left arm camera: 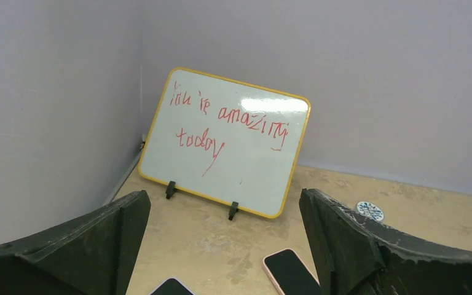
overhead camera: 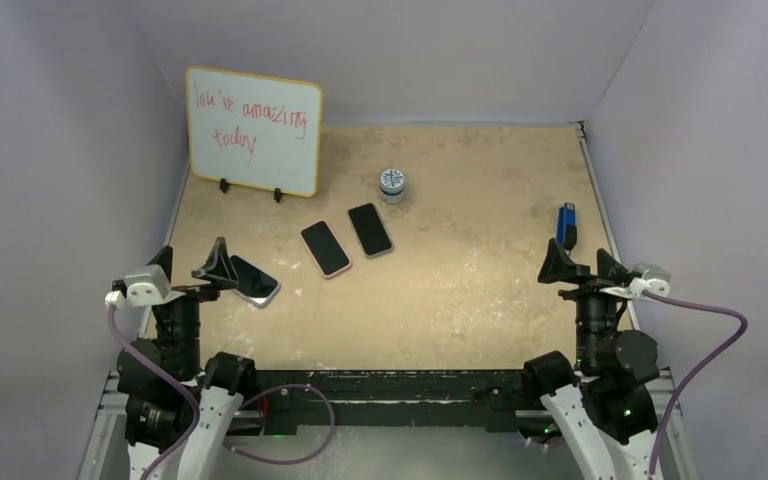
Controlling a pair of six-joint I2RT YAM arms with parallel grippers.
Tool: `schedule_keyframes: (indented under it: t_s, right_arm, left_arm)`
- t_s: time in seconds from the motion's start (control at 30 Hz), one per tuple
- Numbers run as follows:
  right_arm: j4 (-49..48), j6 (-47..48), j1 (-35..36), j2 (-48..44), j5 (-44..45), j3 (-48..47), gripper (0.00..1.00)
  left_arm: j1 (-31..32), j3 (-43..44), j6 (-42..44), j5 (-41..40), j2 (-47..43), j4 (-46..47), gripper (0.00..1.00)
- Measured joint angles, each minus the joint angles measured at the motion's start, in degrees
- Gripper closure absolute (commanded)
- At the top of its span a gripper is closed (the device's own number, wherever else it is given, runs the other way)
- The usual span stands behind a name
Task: Take the phone out of the phone case
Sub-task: Pick up the phone at the center of the board.
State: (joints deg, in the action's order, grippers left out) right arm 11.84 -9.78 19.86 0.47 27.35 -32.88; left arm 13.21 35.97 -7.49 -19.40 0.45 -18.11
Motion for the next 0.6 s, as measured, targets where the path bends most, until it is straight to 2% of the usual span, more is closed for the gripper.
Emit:
schedule_keyframes:
  t_s: [0.43, 0.6]
  right_arm:
    - [0.1, -0.1, 0.0, 0.0, 0.0, 0.0, 0.01]
    - [0.1, -0.3, 0.0, 0.0, -0.2, 0.0, 0.01]
  left_arm:
    - [0.0, 0.2, -3.0, -1.5, 0.1, -1.1, 0.0]
    - [0.0, 2.8, -6.9, -3.0, 4.7, -4.1, 0.0]
